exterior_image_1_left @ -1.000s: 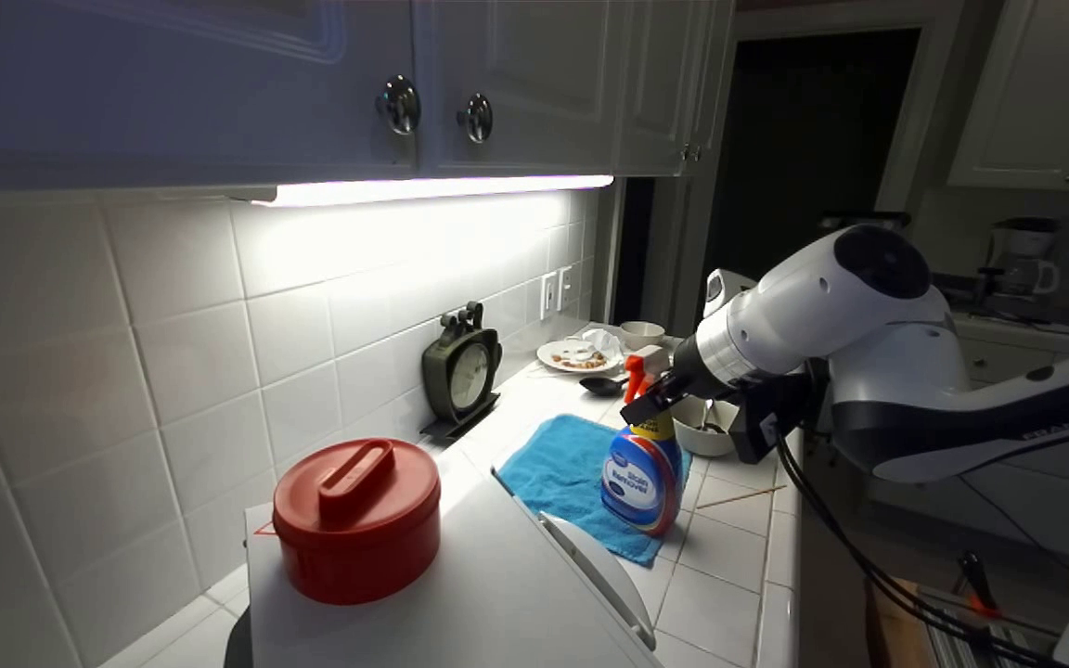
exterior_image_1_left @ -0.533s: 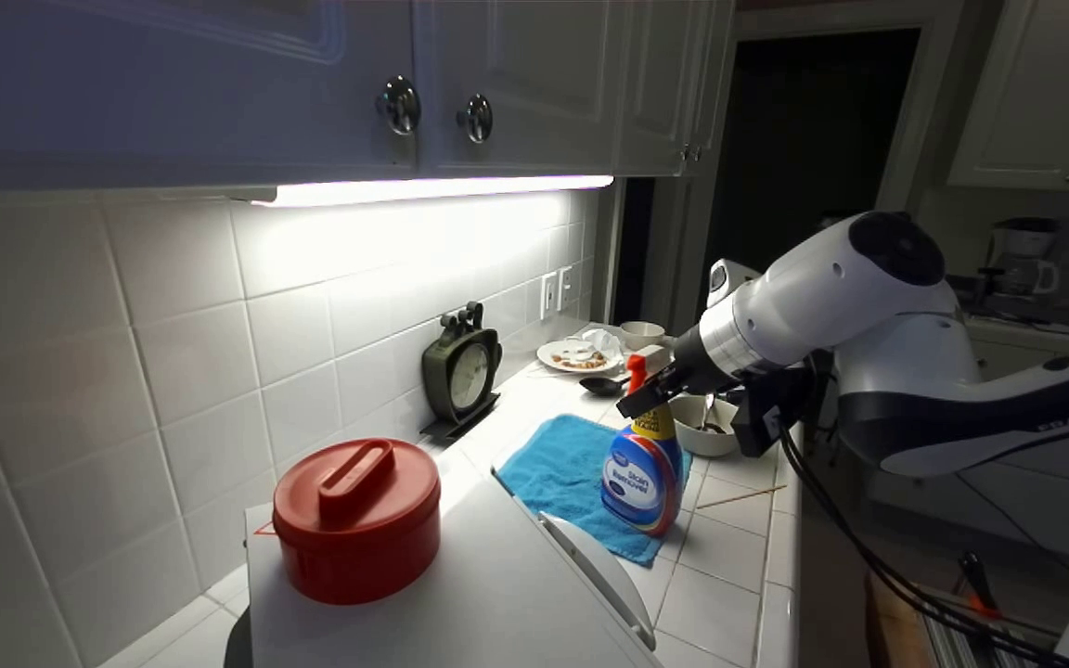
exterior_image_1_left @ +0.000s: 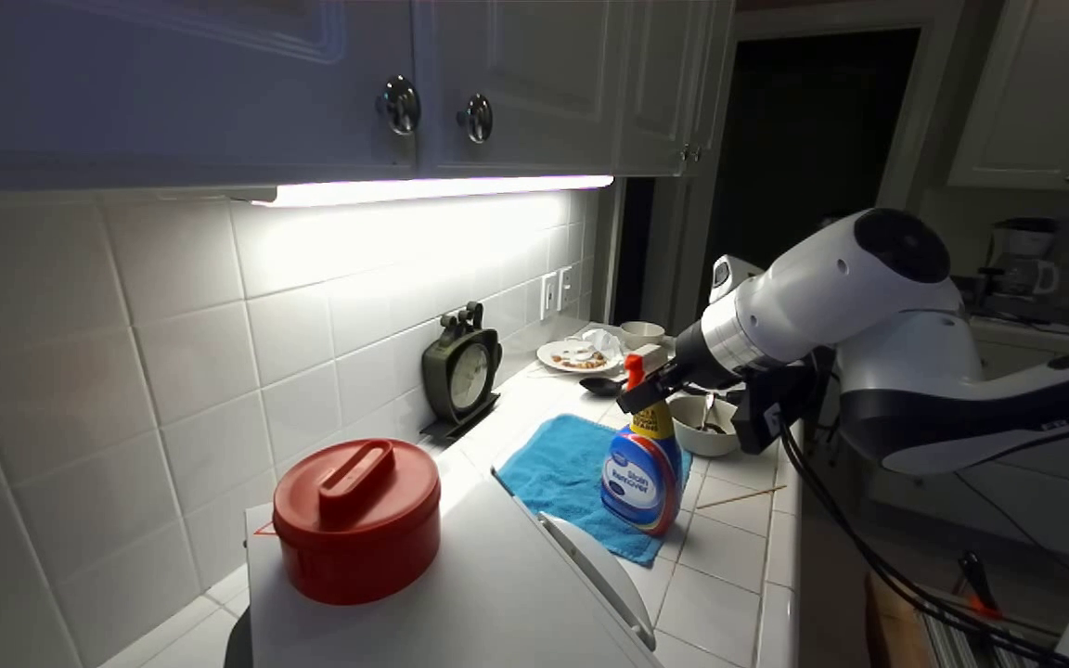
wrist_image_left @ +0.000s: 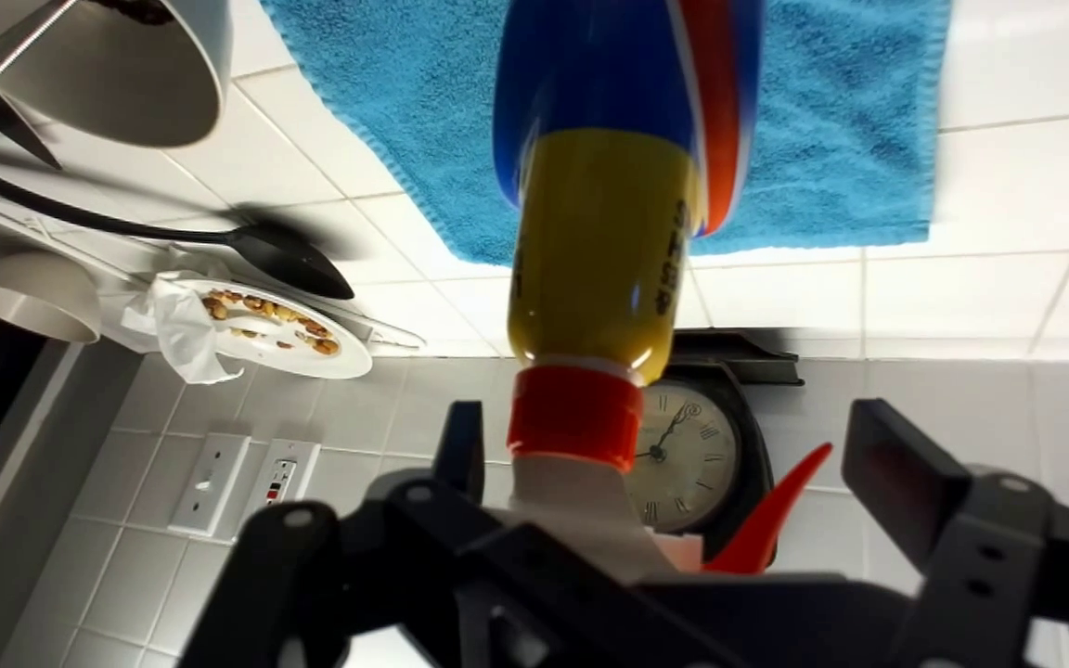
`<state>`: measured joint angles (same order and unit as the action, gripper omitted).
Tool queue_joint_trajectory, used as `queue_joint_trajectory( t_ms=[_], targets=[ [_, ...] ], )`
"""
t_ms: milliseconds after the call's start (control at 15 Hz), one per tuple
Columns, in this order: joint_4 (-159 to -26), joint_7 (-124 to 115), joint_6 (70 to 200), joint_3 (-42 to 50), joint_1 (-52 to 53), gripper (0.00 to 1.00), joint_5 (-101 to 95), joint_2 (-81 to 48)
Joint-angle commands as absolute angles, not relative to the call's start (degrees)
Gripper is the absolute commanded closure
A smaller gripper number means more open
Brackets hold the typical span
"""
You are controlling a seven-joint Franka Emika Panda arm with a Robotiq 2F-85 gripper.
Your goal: Spray some contents from the spray bottle
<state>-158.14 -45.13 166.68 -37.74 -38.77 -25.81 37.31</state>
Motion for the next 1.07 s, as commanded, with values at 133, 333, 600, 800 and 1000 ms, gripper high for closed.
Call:
queue_joint_trajectory(
  t_ms=[133,333,600,800,1000],
  targets=[
    [-158.1,-47.2,164.4,-37.6,-38.7,0.00,-27.3,40.9],
    [-158.1,-47.7,163.5,-38.3,-39.3,0.00,-27.6,41.9],
    [-158.1,-48.3,162.6,-39.5,-40.6,0.00,-28.1,43.4],
    [-158.1,-48.6,162.4,-40.3,-41.4,0.00,-28.1,43.6],
    [-158.1,-48.7,162.4,-40.6,-41.8,0.00,-28.0,43.2]
  ],
)
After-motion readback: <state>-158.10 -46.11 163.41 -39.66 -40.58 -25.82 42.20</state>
